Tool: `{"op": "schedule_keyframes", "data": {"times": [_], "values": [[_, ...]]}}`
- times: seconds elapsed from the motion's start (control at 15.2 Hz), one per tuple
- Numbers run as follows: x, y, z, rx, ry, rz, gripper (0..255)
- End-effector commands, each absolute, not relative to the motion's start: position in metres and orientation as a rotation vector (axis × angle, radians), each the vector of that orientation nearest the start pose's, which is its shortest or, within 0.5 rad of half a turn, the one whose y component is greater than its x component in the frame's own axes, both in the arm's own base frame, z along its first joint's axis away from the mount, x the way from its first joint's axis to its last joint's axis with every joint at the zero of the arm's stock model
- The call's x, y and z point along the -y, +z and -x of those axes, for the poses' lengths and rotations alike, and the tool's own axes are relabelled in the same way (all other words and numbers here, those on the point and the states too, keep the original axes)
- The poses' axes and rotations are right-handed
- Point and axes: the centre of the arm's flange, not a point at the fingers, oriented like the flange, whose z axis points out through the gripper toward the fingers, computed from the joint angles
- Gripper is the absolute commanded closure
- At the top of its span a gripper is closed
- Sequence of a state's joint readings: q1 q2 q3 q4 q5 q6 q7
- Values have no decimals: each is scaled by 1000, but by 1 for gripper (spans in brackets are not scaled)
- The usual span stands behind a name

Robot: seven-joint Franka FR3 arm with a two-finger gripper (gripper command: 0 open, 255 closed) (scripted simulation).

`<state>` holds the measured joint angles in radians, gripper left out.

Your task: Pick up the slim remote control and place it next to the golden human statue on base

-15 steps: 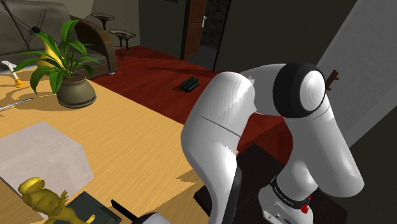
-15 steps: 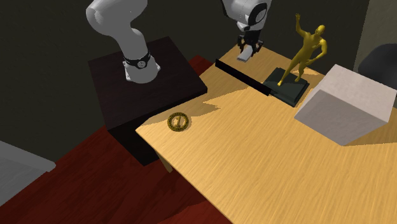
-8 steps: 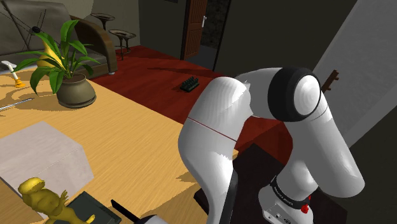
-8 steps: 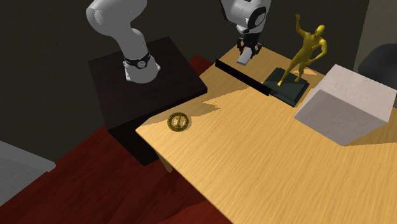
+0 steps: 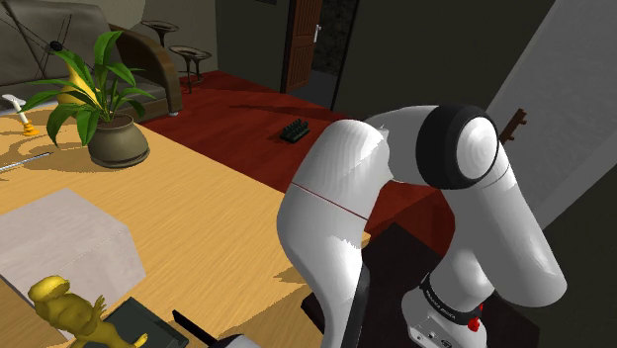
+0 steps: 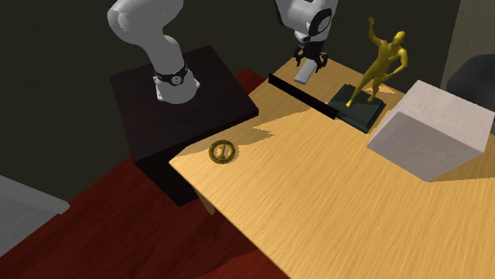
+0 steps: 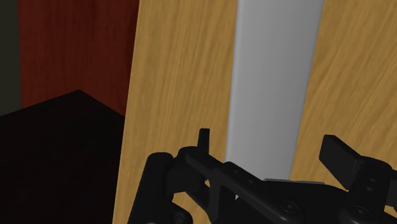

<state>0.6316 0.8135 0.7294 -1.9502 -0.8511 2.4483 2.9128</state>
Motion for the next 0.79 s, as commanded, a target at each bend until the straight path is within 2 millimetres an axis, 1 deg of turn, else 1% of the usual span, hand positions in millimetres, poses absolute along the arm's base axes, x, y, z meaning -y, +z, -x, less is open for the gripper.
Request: {"op": "schedule_keyframes", "data": {"times": [0.0,0.2,0.73], "values": [[-588,158,-129,-1526,10,2724,0],[-587,195,-129,-1526,10,2724,0],[-587,195,-129,-1526,10,2724,0]]}}
